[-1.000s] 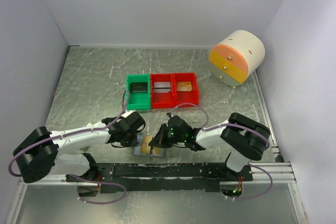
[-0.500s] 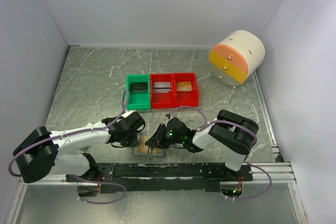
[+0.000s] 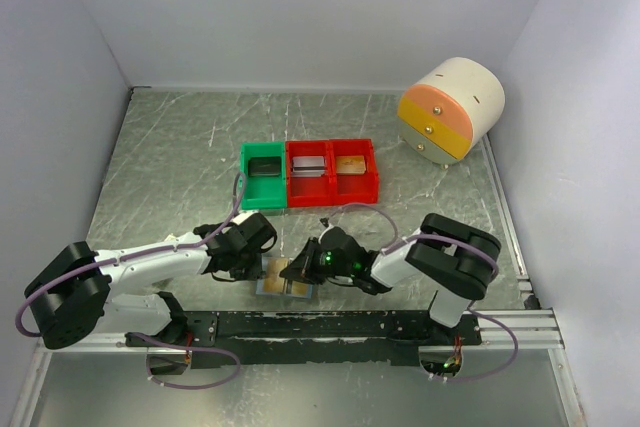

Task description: Take the credit cards out of the card holder

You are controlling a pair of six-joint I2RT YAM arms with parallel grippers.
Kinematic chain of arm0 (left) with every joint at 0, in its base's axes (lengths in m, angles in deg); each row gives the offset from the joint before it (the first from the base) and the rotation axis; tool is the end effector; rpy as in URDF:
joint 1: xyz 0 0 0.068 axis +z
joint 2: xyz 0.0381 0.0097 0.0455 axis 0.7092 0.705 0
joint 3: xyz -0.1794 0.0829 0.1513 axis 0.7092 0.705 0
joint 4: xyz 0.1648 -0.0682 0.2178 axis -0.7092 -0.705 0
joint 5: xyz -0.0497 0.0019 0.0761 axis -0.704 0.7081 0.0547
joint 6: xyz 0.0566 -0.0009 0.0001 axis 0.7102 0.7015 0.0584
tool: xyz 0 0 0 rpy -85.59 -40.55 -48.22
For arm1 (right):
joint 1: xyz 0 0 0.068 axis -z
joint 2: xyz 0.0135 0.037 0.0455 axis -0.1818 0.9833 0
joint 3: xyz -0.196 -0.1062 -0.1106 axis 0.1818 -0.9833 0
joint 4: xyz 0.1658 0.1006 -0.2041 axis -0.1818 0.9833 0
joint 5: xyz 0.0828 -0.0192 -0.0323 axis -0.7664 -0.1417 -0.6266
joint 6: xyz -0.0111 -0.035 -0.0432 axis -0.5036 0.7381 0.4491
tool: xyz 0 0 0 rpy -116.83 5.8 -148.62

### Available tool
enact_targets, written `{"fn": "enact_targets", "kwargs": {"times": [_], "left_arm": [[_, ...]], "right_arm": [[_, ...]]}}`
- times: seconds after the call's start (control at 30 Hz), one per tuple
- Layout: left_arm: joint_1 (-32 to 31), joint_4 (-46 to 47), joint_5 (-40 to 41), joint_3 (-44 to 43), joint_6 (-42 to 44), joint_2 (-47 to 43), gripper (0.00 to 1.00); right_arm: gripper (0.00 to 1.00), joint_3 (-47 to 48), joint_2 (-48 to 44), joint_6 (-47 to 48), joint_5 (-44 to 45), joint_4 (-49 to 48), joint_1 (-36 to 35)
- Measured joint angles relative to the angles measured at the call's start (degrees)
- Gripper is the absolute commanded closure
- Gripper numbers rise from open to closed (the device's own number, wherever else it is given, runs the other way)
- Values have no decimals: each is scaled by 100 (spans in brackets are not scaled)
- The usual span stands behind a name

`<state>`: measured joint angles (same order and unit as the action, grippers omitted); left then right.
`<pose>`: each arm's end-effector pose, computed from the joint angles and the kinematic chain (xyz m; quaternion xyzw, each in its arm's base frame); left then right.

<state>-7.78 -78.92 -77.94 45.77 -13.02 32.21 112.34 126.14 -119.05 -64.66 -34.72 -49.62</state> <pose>0.1432 -0.1798 0.1184 -0.0461 0.9810 -0.0984 0.1606 0.1341 0.2467 0.0515 0.1149 0.8575 0.4925 0.0950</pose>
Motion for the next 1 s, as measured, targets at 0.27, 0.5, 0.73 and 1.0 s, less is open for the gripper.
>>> {"fn": "enact_targets", "kwargs": {"times": [0.27, 0.5, 0.73, 1.0], "left_arm": [[0, 7, -9, 0, 0, -2, 75], [0, 9, -15, 0, 4, -2, 76], [0, 9, -17, 0, 7, -2, 76], [0, 13, -28, 2, 42, -2, 76]], "right_arm": [[89, -101, -590, 138, 70, 625, 4], [83, -101, -470, -9, 136, 533, 0], [80, -96, -109, -302, 459, 13, -151], [91, -87, 227, -409, 664, -498, -295]]}}
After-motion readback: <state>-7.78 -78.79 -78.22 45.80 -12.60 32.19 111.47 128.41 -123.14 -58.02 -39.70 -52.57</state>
